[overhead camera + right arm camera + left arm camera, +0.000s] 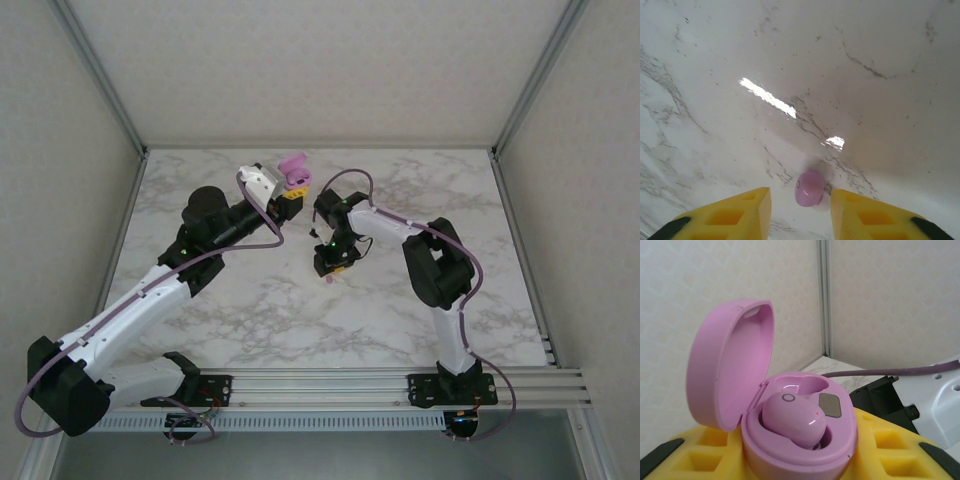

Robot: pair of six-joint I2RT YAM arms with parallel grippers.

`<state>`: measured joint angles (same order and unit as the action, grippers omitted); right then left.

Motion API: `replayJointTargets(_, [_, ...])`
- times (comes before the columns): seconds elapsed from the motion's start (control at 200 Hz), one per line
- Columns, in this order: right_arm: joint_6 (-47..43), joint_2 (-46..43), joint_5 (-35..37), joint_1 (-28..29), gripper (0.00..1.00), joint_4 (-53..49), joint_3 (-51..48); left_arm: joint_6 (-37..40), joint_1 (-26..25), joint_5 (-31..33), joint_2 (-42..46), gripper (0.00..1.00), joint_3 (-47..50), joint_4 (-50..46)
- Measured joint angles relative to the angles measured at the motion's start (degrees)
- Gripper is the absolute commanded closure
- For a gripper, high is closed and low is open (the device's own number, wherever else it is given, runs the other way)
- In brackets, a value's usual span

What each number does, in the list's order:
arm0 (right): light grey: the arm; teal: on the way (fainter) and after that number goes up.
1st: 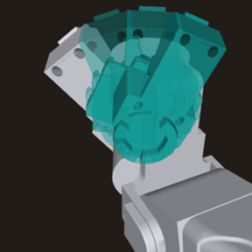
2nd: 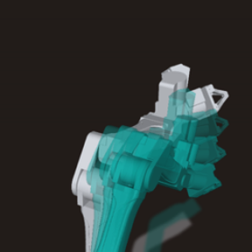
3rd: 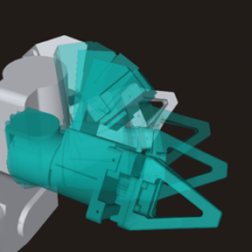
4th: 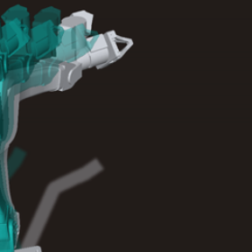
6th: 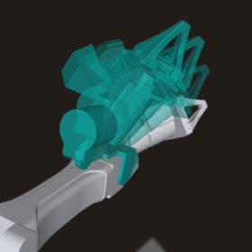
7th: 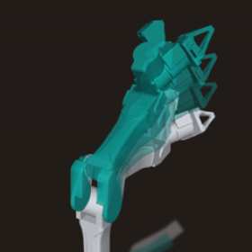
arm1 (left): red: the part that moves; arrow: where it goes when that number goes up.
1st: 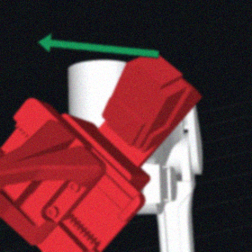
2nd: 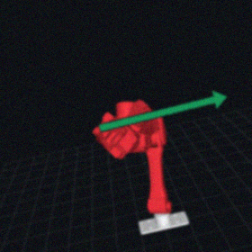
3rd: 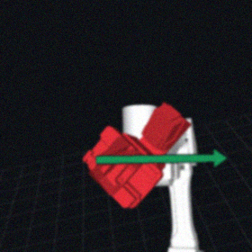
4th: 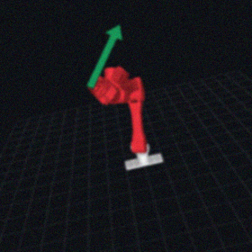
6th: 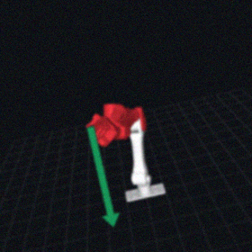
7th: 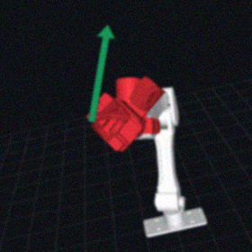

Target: Insert the wireless bluetooth earbuds into the charging case

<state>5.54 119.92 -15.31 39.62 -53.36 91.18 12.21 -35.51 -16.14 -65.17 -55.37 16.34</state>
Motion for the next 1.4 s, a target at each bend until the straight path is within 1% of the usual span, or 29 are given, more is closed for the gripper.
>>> replayJointTargets(0.205, [0.0, 1.6, 2.5, 0.9, 0.65, -0.7, 0.8, 0.0, 0.0, 0.0, 0.0, 0.78, 0.0, 0.0])
replayJointTargets(0.33, [0.0, 2.1, 3.3, 1.2, 0.69, -1.5, 1.1, 0.0, 0.0, 0.0, 0.0, 0.78, 0.0, 0.0])
replayJointTargets(0.645, [0.1, 4.7, 4.3, 2.3, 0.72, -2.4, 3.3, 0.0, 0.0, 0.0, 0.0, 0.78, 0.0, 0.0])
replayJointTargets(0.725, [0.3, 4.7, 4.7, 2.3, 0.74, -2.7, 3.6, 0.0, 0.0, 0.0, 0.0, 0.78, 0.0, 0.0])
replayJointTargets(0.985, [1.5, 4.8, 5.3, 2.3, 0.75, -3.1, 3.6, 0.0, 0.0, 0.0, 0.0, 0.79, 0.0, 0.0])
replayJointTargets(1.16, [2.3, 4.8, 5.7, 2.3, 0.81, -3.0, 3.6, 0.0, 0.0, 0.0, 0.0, 0.79, 0.0, 0.0])
replayJointTargets(1.305, [2.8, 4.5, 5.4, 2.3, 0.83, -3.2, 3.5, 0.0, 0.0, 0.0, 0.0, 0.79, 0.0, 0.0])
replayJointTargets(1.4, [3.2, 2.4, 1.4, 1.4, 0.83, -2.7, 1.9, 0.0, 0.0, 0.0, 0.0, 0.79, 0.0, -0.1])
